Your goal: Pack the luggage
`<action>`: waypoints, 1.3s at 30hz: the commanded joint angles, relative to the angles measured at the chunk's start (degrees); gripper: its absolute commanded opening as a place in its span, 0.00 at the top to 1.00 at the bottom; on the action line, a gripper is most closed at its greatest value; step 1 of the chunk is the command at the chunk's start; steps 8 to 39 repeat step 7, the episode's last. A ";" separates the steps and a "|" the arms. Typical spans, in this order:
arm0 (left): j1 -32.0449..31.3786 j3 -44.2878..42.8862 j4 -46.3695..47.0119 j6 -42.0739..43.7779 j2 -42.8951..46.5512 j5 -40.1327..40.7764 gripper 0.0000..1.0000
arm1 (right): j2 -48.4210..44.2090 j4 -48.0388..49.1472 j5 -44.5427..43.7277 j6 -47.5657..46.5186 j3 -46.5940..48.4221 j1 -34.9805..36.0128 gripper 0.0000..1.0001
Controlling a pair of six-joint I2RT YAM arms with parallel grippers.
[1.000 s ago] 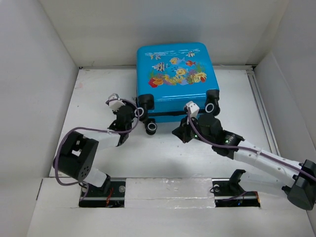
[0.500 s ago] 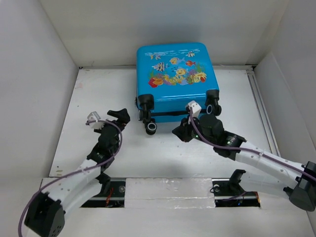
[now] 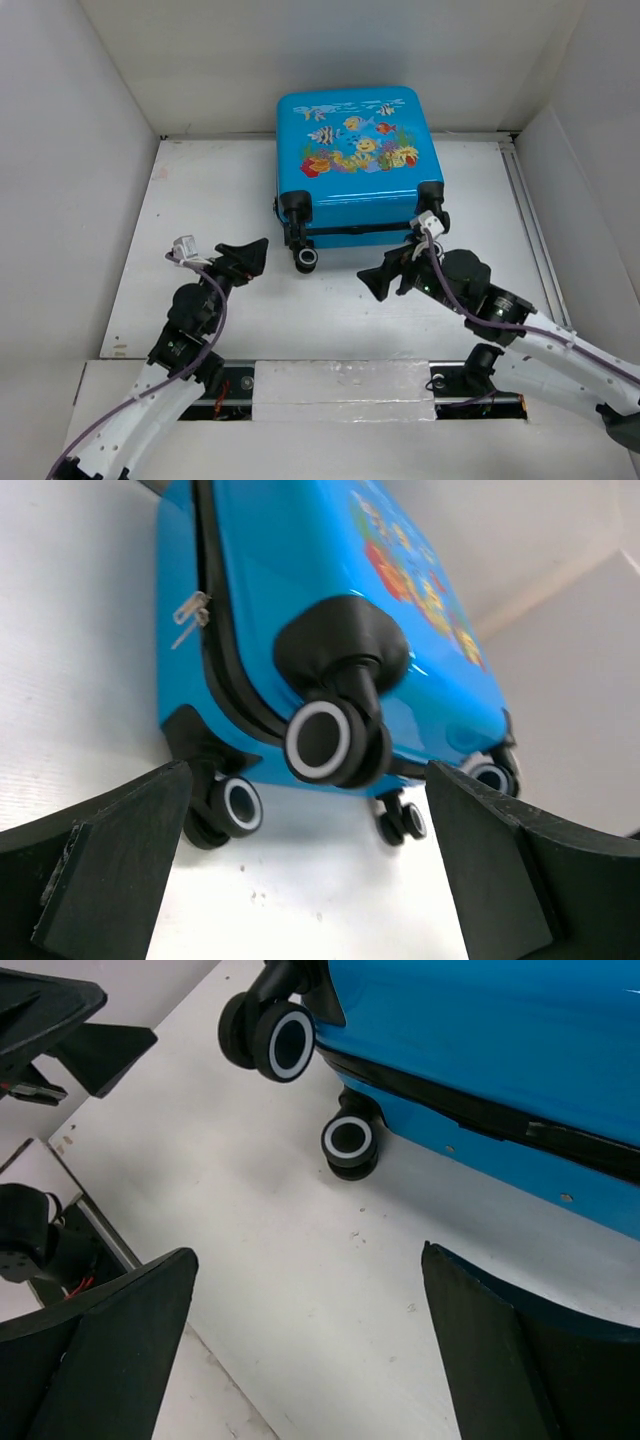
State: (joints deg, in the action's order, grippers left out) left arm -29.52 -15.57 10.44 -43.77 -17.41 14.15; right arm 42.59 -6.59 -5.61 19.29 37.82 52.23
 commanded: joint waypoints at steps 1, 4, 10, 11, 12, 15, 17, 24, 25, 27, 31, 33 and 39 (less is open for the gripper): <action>-0.01 -1.65 -3.76 0.35 4.48 -5.88 0.00 | -4.16 -3.07 -0.73 0.66 -0.73 0.60 0.00; -0.01 -0.60 -6.30 0.35 7.56 -7.82 0.00 | -7.50 -3.87 0.07 1.45 -3.10 0.60 0.00; -0.01 1.06 -8.14 -0.61 9.32 -7.82 0.00 | -8.40 -5.62 0.60 2.76 -3.72 0.60 0.00; -0.01 1.06 -8.14 -0.61 9.32 -7.82 0.00 | -8.40 -5.62 0.60 2.76 -3.72 0.60 0.00; -0.01 1.06 -8.14 -0.61 9.32 -7.82 0.00 | -8.40 -5.62 0.60 2.76 -3.72 0.60 0.00; -0.01 1.06 -8.14 -0.61 9.32 -7.82 0.00 | -8.40 -5.62 0.60 2.76 -3.72 0.60 0.00; -0.01 1.06 -8.14 -0.61 9.32 -7.82 0.00 | -8.40 -5.62 0.60 2.76 -3.72 0.60 0.00; -0.01 1.06 -8.14 -0.61 9.32 -7.82 0.00 | -8.40 -5.62 0.60 2.76 -3.72 0.60 0.00; -0.01 1.06 -8.14 -0.61 9.32 -7.82 0.00 | -8.40 -5.62 0.60 2.76 -3.72 0.60 0.00; -0.01 1.06 -8.14 -0.61 9.32 -7.82 0.00 | -8.40 -5.62 0.60 2.76 -3.72 0.60 0.00; -0.01 1.06 -8.14 -0.61 9.32 -7.82 0.00 | -8.40 -5.62 0.60 2.76 -3.72 0.60 0.00; -0.01 1.06 -8.14 -0.61 9.32 -7.82 0.00 | -8.40 -5.62 0.60 2.76 -3.72 0.60 0.00; -0.01 1.06 -8.14 -0.61 9.32 -7.82 0.00 | -8.40 -5.62 0.60 2.76 -3.72 0.60 0.00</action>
